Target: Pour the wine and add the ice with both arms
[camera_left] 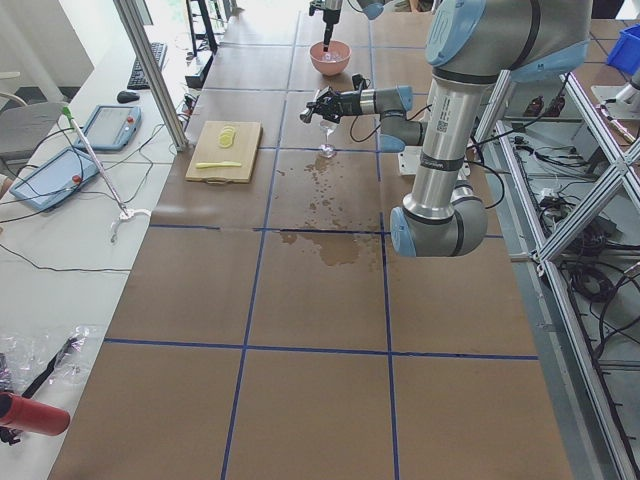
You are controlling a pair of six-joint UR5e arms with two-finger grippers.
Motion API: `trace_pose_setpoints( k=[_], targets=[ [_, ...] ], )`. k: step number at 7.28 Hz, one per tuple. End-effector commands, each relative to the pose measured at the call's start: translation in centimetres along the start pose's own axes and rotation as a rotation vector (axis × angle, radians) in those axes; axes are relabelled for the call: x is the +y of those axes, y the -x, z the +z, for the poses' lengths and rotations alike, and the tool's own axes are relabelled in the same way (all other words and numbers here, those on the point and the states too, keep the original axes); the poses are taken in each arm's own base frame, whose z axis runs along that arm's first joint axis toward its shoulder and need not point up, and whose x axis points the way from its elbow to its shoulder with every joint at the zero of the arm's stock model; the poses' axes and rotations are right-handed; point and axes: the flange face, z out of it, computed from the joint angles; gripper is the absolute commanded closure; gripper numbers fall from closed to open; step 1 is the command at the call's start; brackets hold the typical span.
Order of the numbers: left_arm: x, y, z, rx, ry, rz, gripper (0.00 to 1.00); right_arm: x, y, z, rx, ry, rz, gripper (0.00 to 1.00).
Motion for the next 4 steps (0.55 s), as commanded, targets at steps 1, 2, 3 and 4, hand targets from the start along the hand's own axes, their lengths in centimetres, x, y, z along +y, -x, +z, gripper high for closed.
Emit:
trace_pose_setpoints(
  k=[1,2,3,4],
  targets=[
    [-0.24,-0.33,-0.28,0.002,-0.001,0.049,1.00,0.00,0.00,0.00,0.000,0.000,0.000,0.00],
    [-0.59,-0.30,-0.55,0.005,-0.007,0.044,1.00,0.02,0.06,-0.06,-0.002,0.000,0.000,0.00],
    [-0.82,-0.18,-0.62,0.004,-0.010,0.037,1.00,0.01,0.01,0.00,-0.001,0.001,0.000,0.00],
    [-0.97,-0.21,-0.93,0.007,-0.019,0.009,1.00,0.02,0.06,-0.06,-0.002,0.000,0.000,0.00]
  ],
)
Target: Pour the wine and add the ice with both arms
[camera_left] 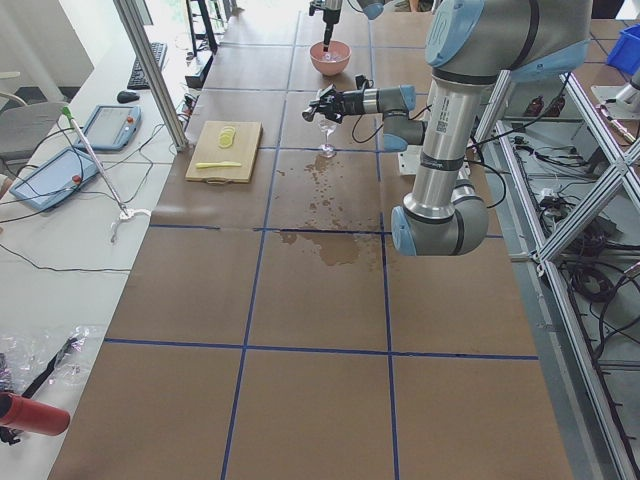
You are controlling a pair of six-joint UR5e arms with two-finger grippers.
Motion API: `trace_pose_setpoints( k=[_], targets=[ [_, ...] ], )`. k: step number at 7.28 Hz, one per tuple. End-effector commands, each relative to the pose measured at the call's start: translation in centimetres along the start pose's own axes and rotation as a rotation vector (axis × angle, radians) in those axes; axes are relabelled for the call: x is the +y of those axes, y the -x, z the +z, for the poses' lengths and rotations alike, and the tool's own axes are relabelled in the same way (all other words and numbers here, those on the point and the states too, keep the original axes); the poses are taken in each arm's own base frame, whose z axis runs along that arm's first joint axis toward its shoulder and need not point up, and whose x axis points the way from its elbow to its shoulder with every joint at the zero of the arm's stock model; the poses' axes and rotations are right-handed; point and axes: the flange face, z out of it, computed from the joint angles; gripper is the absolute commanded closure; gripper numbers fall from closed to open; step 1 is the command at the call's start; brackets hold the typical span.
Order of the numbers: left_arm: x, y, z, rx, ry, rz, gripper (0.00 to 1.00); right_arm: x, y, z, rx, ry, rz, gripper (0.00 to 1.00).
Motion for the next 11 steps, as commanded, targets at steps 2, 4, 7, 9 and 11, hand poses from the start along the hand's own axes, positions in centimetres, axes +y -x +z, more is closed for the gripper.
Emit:
trace_pose_setpoints(
  k=[2,4,7,9,11],
  targets=[
    [-0.2,0.3,-0.5,-0.003,-0.021,-0.174,1.00,0.0,0.2,-0.1,-0.003,-0.002,-0.003,0.00],
    [0.3,1.2,-1.0,-0.027,-0.073,-0.443,1.00,0.0,0.2,-0.2,-0.004,-0.003,-0.004,0.00],
    [0.2,0.5,-0.8,0.066,-0.113,-0.828,1.00,-0.4,0.8,-0.3,-0.015,-0.009,-0.010,0.00],
    [0.7,0.5,-0.4,0.081,-0.111,-0.916,1.00,-0.5,1.0,-0.4,-0.018,-0.012,-0.012,0.00],
    [2.2,1.3,1.6,0.105,-0.110,-1.026,1.00,-0.6,1.0,-0.3,-0.015,-0.012,-0.010,0.00]
  ],
)
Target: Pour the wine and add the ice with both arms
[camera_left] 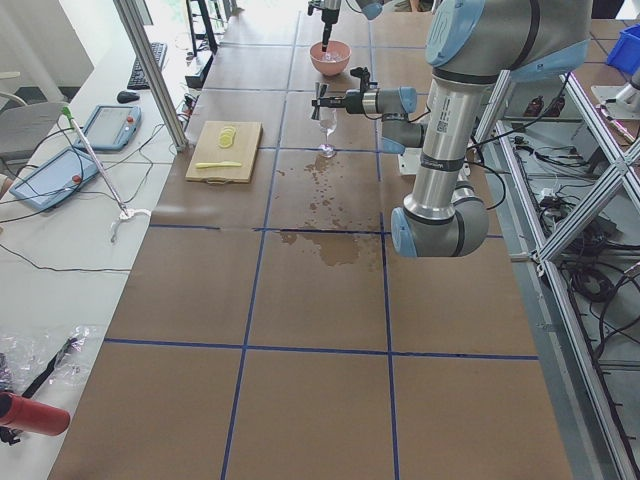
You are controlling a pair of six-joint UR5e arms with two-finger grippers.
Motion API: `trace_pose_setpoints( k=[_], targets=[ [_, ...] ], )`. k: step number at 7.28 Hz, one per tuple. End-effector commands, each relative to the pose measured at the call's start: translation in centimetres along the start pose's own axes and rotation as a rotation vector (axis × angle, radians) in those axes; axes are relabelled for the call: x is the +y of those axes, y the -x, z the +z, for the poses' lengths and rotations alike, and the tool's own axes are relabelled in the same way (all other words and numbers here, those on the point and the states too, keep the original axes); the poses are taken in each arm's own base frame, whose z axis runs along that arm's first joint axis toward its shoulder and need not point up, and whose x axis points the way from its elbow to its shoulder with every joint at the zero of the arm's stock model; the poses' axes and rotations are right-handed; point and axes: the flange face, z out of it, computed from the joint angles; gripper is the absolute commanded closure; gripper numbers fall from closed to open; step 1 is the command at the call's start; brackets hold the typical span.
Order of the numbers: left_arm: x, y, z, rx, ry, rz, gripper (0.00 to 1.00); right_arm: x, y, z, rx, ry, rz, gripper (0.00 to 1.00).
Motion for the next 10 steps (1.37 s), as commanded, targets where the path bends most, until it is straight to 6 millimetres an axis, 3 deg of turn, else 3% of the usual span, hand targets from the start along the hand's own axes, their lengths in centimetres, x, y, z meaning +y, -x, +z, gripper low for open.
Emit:
trace_pose_setpoints(
  k=[1,3,4,5,6,10],
  targets=[
    [2.6,3.4,1.9,-0.006,0.030,-0.103,1.00,0.0,-0.1,0.2,0.003,0.002,0.001,0.00],
    [3.5,6.5,0.7,0.032,0.042,-0.136,1.00,0.0,-0.4,0.5,0.010,0.003,0.003,0.00],
    [4.1,8.2,-0.9,0.074,0.062,-0.276,1.00,0.0,-0.6,0.7,0.015,0.005,0.006,0.00],
    [4.6,11.2,-3.3,0.101,0.077,-0.325,1.00,-0.1,-0.8,1.0,0.020,0.008,0.004,0.00],
    [5.3,12.9,-4.4,0.094,0.089,-0.311,1.00,0.0,-1.4,1.7,0.038,0.012,0.004,0.00],
    [6.3,14.0,-4.1,0.073,0.102,-0.326,1.00,0.7,-2.0,3.8,0.072,0.041,-0.003,0.00]
  ],
)
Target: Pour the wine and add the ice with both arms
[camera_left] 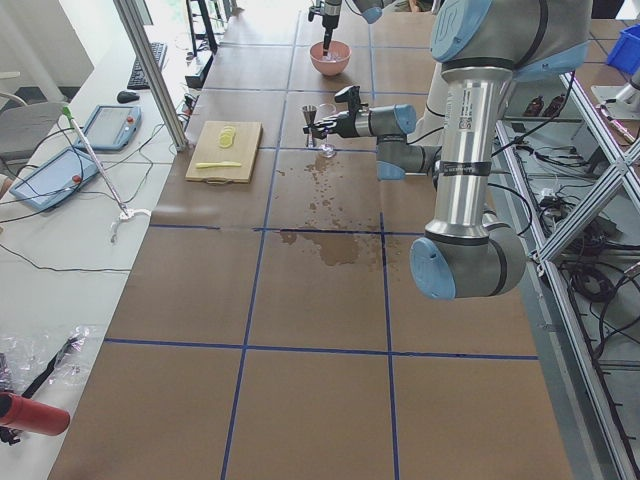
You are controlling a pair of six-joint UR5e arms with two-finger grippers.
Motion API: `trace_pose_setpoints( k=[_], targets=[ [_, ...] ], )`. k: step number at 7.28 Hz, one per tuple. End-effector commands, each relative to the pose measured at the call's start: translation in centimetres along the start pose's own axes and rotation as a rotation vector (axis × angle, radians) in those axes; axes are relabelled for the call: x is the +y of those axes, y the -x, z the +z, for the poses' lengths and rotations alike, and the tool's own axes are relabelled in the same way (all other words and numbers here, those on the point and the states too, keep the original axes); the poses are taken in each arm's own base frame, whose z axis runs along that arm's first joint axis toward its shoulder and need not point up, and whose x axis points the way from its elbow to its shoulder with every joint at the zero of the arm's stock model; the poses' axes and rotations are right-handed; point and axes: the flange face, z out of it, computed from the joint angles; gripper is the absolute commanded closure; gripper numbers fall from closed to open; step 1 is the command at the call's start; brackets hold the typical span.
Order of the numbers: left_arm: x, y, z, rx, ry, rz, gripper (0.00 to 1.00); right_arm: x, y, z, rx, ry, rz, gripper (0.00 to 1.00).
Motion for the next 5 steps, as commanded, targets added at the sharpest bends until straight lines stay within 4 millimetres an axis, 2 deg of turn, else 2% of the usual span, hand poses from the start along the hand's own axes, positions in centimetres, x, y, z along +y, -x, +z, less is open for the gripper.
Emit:
trace_pose_setpoints(
  k=[1,4,5],
  targets=[
    [0.3,0.1,0.0,0.007,0.010,-0.024,1.00,0.3,-0.3,0.8,0.009,0.020,-0.002,0.01],
    [1.0,0.2,0.2,0.003,0.021,-0.026,1.00,0.8,-0.5,1.9,0.020,0.048,-0.002,0.11],
    [2.1,1.1,0.0,-0.008,0.041,-0.022,1.00,0.9,-0.4,2.2,0.022,0.052,-0.004,0.12]
  ],
)
